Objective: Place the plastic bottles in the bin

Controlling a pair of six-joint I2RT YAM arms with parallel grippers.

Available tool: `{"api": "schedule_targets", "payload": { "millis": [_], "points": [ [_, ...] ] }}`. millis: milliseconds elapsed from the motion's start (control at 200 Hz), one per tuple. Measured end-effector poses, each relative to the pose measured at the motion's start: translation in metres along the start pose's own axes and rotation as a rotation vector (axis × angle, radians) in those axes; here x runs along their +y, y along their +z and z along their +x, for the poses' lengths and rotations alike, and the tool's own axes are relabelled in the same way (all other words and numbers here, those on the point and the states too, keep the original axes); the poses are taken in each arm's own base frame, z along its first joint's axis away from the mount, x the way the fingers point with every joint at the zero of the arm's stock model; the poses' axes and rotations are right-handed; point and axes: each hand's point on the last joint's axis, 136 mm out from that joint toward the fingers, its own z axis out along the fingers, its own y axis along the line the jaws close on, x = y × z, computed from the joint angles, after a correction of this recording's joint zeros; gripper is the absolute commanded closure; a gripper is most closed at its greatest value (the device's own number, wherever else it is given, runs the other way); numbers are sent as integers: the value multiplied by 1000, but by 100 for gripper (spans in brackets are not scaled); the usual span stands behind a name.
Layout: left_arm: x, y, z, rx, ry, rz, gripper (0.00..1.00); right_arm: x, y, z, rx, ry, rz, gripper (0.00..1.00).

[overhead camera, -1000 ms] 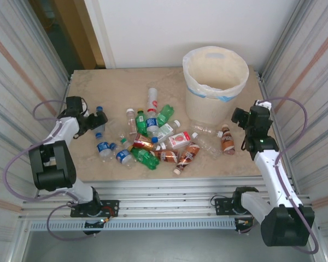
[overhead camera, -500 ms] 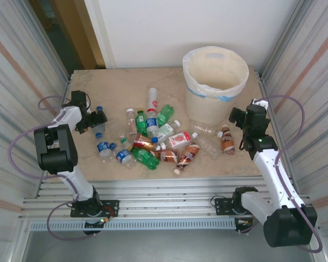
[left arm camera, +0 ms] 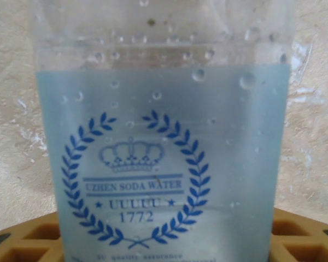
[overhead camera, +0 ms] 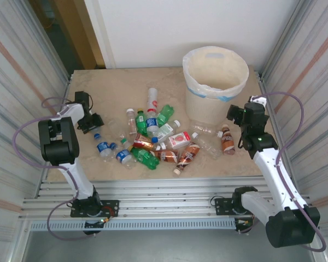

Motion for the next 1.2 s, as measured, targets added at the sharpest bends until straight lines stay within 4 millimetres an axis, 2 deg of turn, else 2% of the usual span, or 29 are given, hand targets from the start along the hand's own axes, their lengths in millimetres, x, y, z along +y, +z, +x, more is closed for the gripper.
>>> {"api": "schedule_targets", "payload": {
  "millis": [190,296,396,531,651,736,897,1047,1197],
  "points": [
    [1,-1,-2,-10,1,-8,59,9,-4,-8,-10,-13,-14,2],
    [1,-12,-6,-40,1,-5,61,16,-9,-15,-15,-21,-32,2],
    [0,-39,-10,-110,3,18,62,26,-18,-26,-29,-26,-62,2],
    [-13,-90,-14,-253,40,78,66,42,-33,-43,-48,-29,-121,2],
    [-47,-134,-10,-384,138,165,69,58,-49,-59,-56,-28,-197,0],
    [-77,-156,0,-450,224,240,72,73,-62,-70,-53,-27,-274,3],
    [-140,-192,29,-556,419,417,75,120,-80,-86,-10,-19,-472,7],
    [-206,-226,68,-631,628,609,75,173,-92,-82,84,-30,-669,11],
    [-245,-254,95,-680,750,768,75,231,-107,-69,186,-68,-853,15]
  ]
}}
